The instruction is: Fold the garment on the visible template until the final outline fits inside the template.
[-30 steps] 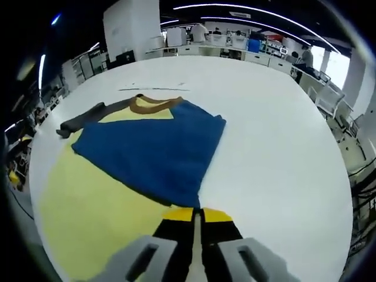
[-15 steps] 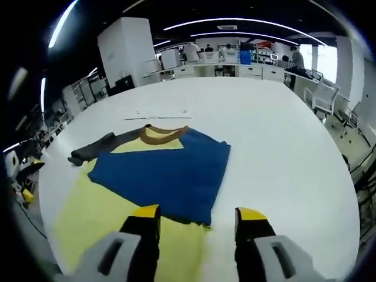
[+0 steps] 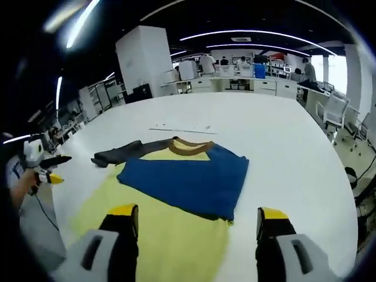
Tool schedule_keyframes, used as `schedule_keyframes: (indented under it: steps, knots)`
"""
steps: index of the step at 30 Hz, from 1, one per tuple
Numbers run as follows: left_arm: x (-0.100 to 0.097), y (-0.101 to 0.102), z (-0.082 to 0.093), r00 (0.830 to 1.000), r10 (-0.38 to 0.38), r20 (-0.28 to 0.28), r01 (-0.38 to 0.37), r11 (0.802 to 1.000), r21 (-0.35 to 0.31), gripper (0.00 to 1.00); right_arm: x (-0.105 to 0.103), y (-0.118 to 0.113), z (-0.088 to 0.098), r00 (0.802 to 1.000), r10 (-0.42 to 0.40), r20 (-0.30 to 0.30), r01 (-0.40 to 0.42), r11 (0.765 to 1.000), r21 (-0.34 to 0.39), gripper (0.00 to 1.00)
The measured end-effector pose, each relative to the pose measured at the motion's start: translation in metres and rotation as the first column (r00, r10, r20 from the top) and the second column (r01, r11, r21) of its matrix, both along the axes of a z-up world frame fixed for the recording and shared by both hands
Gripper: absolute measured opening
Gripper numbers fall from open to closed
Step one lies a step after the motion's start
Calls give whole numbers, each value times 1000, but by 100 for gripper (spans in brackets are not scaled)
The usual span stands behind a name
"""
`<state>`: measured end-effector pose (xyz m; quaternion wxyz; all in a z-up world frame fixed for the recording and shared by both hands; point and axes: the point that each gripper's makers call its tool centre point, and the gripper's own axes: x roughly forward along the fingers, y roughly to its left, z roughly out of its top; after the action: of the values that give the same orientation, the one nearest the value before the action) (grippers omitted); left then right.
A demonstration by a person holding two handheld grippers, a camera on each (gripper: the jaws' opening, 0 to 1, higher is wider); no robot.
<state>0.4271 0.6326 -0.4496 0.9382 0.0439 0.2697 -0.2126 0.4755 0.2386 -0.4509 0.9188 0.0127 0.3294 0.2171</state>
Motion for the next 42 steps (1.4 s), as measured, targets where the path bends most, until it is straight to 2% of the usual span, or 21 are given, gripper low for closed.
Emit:
schedule_keyframes:
  steps: [5,7,11,14,17,19,21,24,27,34,36,37,38,42]
  knots:
    - [13,10,-7,999,48,-10,-49,998,-44,83,-13,12,14,999,36,39,-37,999,22,88]
    - [17,12,-10,999,54,-9,-54,997,-48,82,-16,19,22,996,56,76,-60,997,51,90]
    - [29,14,-19,998,61,-25,-63,995,-81,77,-27,29,32,992,77,103,-86,993,85,95]
    - [38,17,-26,997,77,-26,-78,994,-75,73,-33,32,36,989,79,125,-91,992,92,98]
    - [48,24,-36,989,135,-53,-140,985,-98,66,-38,32,36,990,73,121,-84,992,92,99]
    - [54,26,-39,986,163,-48,-167,979,-120,61,-42,33,35,991,68,113,-79,992,94,97]
    - [59,29,-44,982,183,-47,-187,976,-112,57,-46,34,33,993,59,103,-69,992,101,97]
    - [65,34,-52,965,254,-70,-262,953,-152,47,-50,34,31,994,51,96,-60,994,96,96]
    - [67,34,-54,958,279,-71,-287,946,-152,40,-52,34,30,994,54,98,-61,996,69,95]
    - [73,31,-56,925,372,-80,-381,907,-179,36,-54,36,24,995,55,83,-59,997,48,93]
    - [73,35,-57,903,422,-80,-429,888,-163,35,-54,37,23,995,60,86,-62,998,31,92]
    - [72,38,-57,886,456,-86,-464,873,-153,35,-54,38,23,994,64,89,-66,998,18,92]
    - [72,38,-55,883,463,-72,-469,871,-148,36,-54,38,22,994,66,90,-67,998,14,92]
    - [72,29,-54,877,475,-79,-481,864,-150,34,-54,38,21,994,70,87,-71,997,12,92]
